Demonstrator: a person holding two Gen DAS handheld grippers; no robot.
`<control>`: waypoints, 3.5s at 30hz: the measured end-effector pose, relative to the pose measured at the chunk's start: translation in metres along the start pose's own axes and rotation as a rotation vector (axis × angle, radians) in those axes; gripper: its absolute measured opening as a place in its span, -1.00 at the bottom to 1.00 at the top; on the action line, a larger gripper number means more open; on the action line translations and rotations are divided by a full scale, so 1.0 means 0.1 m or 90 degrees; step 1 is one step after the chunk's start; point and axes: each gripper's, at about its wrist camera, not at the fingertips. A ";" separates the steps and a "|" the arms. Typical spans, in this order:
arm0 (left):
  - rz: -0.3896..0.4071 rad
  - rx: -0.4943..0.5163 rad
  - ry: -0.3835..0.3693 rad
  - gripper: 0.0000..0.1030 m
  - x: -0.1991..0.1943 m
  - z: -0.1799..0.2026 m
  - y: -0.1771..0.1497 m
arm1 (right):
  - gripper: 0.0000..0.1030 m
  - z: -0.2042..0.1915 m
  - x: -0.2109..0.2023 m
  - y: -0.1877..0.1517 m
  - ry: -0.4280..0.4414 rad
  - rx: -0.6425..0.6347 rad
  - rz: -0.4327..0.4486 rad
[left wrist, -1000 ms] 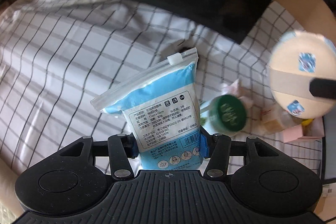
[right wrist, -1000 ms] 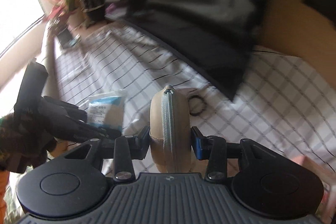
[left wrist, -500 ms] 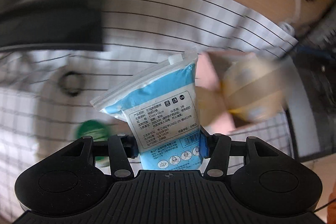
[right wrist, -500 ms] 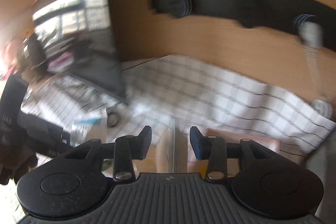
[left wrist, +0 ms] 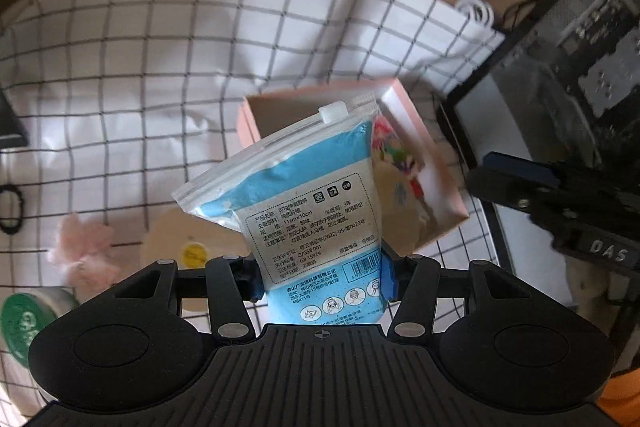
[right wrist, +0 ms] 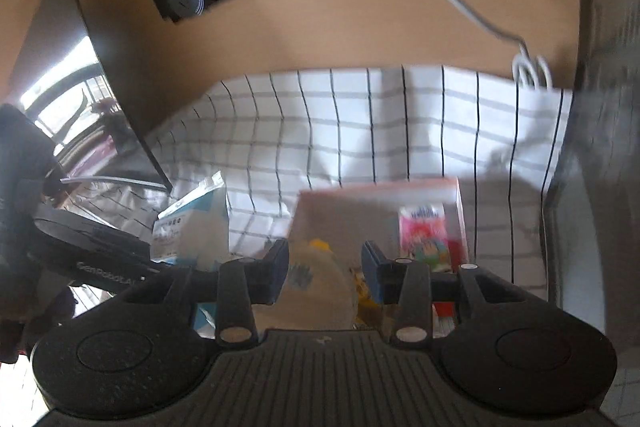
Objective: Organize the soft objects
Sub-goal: 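Carry the blue bag and beige pouch over the pink box with both tools, then open the right tool to drop the beige pouch into the pink box, then open the left tool to drop the blue bag into the pink box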
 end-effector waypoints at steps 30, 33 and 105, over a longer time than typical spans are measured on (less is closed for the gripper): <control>-0.018 0.054 0.055 0.10 0.87 0.47 0.40 | 0.48 0.36 0.22 -0.60 -0.104 0.017 0.088; 0.017 0.051 0.041 0.11 0.95 0.49 0.57 | 0.48 0.36 0.31 -0.61 -0.103 0.018 0.072; -0.072 -0.082 -0.079 0.30 1.15 0.06 1.09 | 0.67 0.34 0.68 -0.33 -0.138 0.032 0.113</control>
Point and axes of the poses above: each gripper's, at about its wrist camera, not at the fingertips, and x roughly the way its jaws point, z to its right, y to its top, and after that the axes turned 7 degrees about x, right-handed
